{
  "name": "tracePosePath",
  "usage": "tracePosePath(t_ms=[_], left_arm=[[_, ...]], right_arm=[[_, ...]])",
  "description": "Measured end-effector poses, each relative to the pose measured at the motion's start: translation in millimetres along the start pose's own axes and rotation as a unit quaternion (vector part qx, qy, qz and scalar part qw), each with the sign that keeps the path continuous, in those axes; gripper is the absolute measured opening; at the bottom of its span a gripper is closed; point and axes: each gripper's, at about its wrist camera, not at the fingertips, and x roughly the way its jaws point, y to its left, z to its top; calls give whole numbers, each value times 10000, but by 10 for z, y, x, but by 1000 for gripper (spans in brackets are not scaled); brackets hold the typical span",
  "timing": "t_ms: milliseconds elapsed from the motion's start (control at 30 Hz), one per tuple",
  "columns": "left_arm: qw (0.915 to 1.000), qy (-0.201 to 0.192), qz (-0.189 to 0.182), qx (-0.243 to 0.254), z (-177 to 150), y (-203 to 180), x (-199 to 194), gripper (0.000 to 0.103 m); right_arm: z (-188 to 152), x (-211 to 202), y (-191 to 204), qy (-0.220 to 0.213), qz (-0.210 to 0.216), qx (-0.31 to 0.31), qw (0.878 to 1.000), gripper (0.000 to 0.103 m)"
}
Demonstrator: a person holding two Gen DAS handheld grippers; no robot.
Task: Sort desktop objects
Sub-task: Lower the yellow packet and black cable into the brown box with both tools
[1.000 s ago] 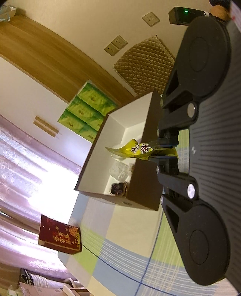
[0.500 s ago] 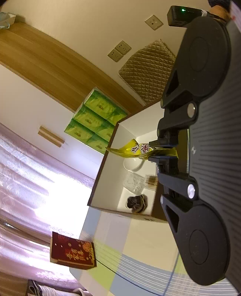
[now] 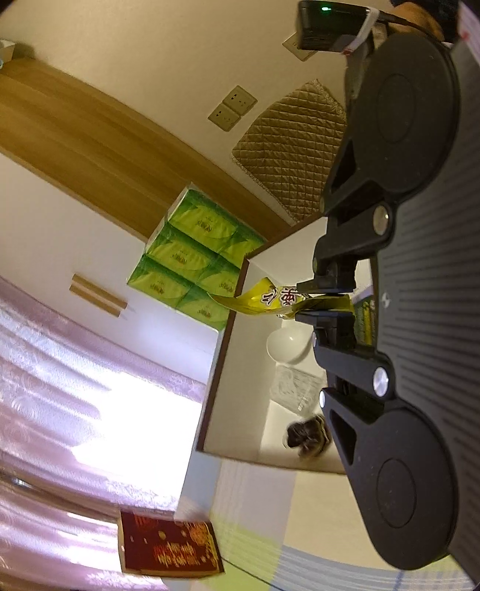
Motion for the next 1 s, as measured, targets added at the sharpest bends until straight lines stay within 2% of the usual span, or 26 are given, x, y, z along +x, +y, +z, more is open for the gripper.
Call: tracePosePath(t_ms=[233, 500, 733, 1000], left_arm=[[9997, 144, -102, 179, 196, -78, 413, 6], [9989, 432, -41, 180, 297, -48, 907, 6], [9957, 879, 133, -280, 295, 170, 1350, 6], [9841, 1437, 335, -992, 266, 435, 1810, 5]], right_arm=[[333, 268, -63, -61, -30, -91, 9999, 13], [514, 675, -181, 125, -172, -80, 9997, 13], [581, 1050, -309, 470, -360, -37, 9982, 13], [584, 1357, -417, 859, -443, 0, 9953, 13]])
